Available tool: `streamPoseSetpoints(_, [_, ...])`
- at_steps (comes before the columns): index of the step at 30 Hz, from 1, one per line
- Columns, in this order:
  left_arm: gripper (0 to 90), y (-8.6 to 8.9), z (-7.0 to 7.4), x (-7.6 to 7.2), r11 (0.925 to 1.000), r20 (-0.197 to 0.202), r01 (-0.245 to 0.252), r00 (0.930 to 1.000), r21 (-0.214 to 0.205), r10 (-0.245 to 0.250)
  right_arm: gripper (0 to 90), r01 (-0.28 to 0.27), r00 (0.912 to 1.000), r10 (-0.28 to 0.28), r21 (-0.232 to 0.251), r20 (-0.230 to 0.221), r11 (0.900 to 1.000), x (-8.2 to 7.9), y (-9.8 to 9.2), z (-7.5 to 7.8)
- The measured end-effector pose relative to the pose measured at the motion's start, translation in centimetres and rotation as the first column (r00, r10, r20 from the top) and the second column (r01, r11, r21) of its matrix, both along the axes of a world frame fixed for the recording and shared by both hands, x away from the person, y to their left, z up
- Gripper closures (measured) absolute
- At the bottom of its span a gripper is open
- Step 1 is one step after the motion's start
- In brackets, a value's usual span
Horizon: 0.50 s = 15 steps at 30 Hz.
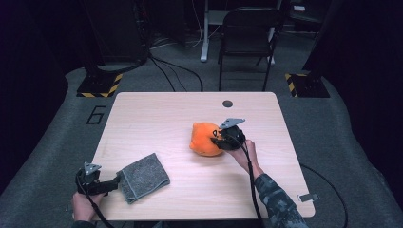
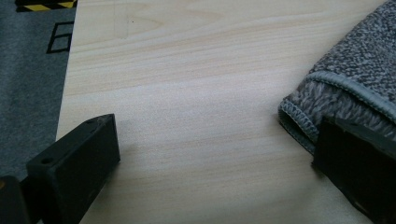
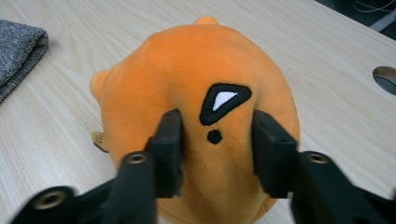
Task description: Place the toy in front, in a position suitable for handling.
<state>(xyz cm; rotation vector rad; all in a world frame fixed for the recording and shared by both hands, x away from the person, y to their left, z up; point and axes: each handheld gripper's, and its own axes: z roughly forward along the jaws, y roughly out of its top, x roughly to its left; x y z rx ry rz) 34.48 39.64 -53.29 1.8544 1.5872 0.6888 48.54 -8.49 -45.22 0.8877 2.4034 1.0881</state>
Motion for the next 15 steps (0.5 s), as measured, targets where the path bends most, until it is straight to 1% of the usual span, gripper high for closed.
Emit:
streamPoseSetpoints(2, [0.0, 0.0, 0.0, 0.0, 1.0, 0.0, -0.003, 1.0, 0.0, 0.003, 33.7, 0.021, 0.9998, -0.021, 0.03, -0.003, 0.9993, -0.1, -0.2, 0.2])
streamPoseSetpoints(3, [0.0, 0.0, 0.1, 0.0, 1.0, -0.007, -0.003, 1.0, 0.001, 0.003, 26.8, 0.027, 0.9996, -0.027, 0.039, 0.009, 0.9989, -0.2, -0.4, 0.4])
streamPoseSetpoints(5, [0.0, 0.1, 0.1, -0.1, 1.0, -0.007, -0.007, 1.0, 0.001, 0.007, 19.2, 0.031, 0.9995, -0.031, 0.067, 0.006, 0.9972, -0.4, -0.7, 0.8])
streamPoseSetpoints(7, [0.0, 0.1, 0.0, -0.1, 1.0, -0.001, -0.007, 1.0, -0.002, 0.007, 15.0, 0.034, 0.9994, -0.034, 0.077, 0.003, 0.9964, -0.7, -1.1, 1.2])
streamPoseSetpoints(8, [0.0, 0.2, 0.0, -0.1, 1.0, 0.001, -0.004, 1.0, -0.002, 0.004, 14.0, 0.026, 0.9996, -0.026, 0.074, 0.005, 0.9969, -0.8, -1.4, 1.4])
streamPoseSetpoints(9, [0.0, 0.2, 0.1, -0.1, 1.0, -0.009, -0.009, 0.9999, -0.004, 0.009, 12.8, 0.024, 0.9997, -0.024, 0.077, 0.0, 0.9967, -1.0, -1.7, 1.5])
streamPoseSetpoints(11, [0.0, 0.4, 0.3, -0.2, 0.9999, -0.01, -0.009, 0.9999, -0.009, 0.009, 9.9, 0.029, 0.9995, -0.027, 0.077, -0.015, 0.9966, -1.5, -2.4, 1.9])
streamPoseSetpoints(12, [0.0, 0.4, 0.5, -0.2, 0.9998, -0.005, -0.014, 0.9999, -0.013, 0.014, 8.7, 0.03, 0.9994, -0.028, 0.075, -0.02, 0.9967, -1.7, -2.8, 2.0])
streamPoseSetpoints(14, [0.0, 0.5, 1.2, -0.3, 0.9997, 0.004, -0.01, 0.9999, -0.024, 0.01, 7.5, 0.035, 0.999, -0.033, 0.073, -0.03, 0.9967, -2.2, -3.7, 2.3])
streamPoseSetpoints(15, [0.0, 0.4, 1.6, -0.4, 0.9995, 0.016, -0.009, 0.9998, -0.029, 0.009, 6.9, 0.043, 0.9986, -0.041, 0.074, -0.034, 0.9964, -2.4, -4.2, 2.5])
